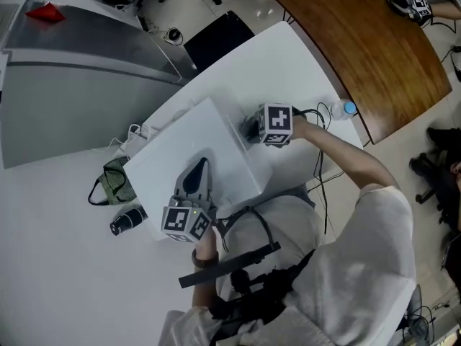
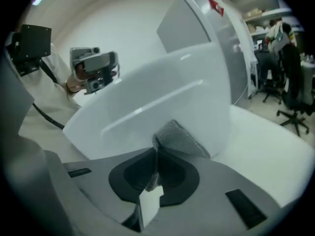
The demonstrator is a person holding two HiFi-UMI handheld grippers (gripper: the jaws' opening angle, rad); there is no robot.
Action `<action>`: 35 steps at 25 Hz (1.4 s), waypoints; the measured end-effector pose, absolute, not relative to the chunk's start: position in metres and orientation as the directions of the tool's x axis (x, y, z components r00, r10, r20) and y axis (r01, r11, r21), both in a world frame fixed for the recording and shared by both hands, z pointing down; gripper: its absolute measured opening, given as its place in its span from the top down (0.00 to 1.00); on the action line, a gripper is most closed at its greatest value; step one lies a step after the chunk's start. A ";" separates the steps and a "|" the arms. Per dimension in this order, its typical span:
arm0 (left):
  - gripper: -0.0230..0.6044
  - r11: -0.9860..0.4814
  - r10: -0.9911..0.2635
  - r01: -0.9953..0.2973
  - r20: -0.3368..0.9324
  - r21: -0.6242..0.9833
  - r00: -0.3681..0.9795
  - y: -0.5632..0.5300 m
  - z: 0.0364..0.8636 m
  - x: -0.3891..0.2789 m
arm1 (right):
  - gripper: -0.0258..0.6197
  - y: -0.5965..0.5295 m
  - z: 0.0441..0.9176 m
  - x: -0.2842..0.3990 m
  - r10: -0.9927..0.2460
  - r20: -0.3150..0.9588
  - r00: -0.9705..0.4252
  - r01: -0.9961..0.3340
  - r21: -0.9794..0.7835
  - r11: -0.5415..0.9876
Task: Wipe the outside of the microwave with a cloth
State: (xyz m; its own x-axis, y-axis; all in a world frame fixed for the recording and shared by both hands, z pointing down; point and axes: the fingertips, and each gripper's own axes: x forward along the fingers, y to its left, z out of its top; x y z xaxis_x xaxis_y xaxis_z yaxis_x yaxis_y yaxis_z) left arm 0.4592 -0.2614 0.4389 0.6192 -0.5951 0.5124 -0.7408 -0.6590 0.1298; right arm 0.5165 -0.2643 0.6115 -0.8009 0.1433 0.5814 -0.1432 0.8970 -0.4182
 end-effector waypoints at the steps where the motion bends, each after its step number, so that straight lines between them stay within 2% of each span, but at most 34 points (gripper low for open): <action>1: 0.92 -0.660 -0.592 -0.739 0.514 0.133 0.621 -0.261 0.440 0.462 | 0.92 -0.239 0.619 0.517 0.198 0.567 -0.800 -0.121 -0.475 0.871; 4: 0.92 -0.667 -0.581 -0.731 0.515 0.142 0.630 -0.261 0.443 0.469 | 0.92 -0.160 0.633 0.520 0.385 0.487 -0.784 -0.021 -0.640 0.768; 6: 0.92 -0.673 -0.573 -0.725 0.518 0.145 0.636 -0.260 0.446 0.472 | 0.92 -0.120 0.639 0.520 0.462 0.457 -0.760 0.035 -0.682 0.731; 10: 0.92 -0.681 -0.561 -0.717 0.522 0.150 0.642 -0.259 0.447 0.482 | 0.92 -0.102 0.653 0.521 0.472 0.450 -0.758 0.027 -0.701 0.713; 14: 0.92 -0.691 -0.554 -0.708 0.521 0.148 0.649 -0.257 0.450 0.485 | 0.92 -0.151 0.684 0.526 0.353 0.557 -0.752 -0.125 -0.646 0.753; 19: 0.92 -0.692 -0.553 -0.708 0.525 0.144 0.647 -0.255 0.448 0.491 | 0.92 -0.284 0.710 0.535 0.053 0.669 -0.741 -0.378 -0.480 0.791; 23: 0.92 -0.686 -0.558 -0.714 0.529 0.139 0.640 -0.252 0.449 0.486 | 0.92 -0.392 0.700 0.545 -0.261 0.611 -0.747 -0.576 -0.399 0.713; 25: 0.92 -0.682 -0.563 -0.718 0.528 0.137 0.636 -0.251 0.449 0.484 | 0.92 -0.418 0.696 0.549 -0.361 0.560 -0.746 -0.627 -0.407 0.665; 27: 0.92 -0.676 -0.570 -0.725 0.529 0.135 0.629 -0.251 0.449 0.479 | 0.92 -0.411 0.703 0.546 -0.353 0.550 -0.757 -0.621 -0.436 0.652; 32: 0.92 -0.666 -0.577 -0.735 0.534 0.131 0.618 -0.253 0.453 0.471 | 0.92 -0.306 0.730 0.528 -0.181 0.597 -0.781 -0.544 -0.510 0.666; 35: 0.92 -0.677 -0.563 -0.723 0.533 0.140 0.631 -0.249 0.456 0.474 | 0.92 -0.236 0.719 0.524 -0.175 0.557 -0.812 -0.533 -0.584 0.612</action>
State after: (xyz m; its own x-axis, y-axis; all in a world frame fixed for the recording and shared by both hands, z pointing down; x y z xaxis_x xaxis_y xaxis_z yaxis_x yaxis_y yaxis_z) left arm 0.4736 -0.2492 0.4560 0.6309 -0.5633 0.5335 -0.7227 -0.6769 0.1399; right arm 0.5238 -0.2365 0.7194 -0.8118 -0.1747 0.5572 -0.5327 0.6124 -0.5841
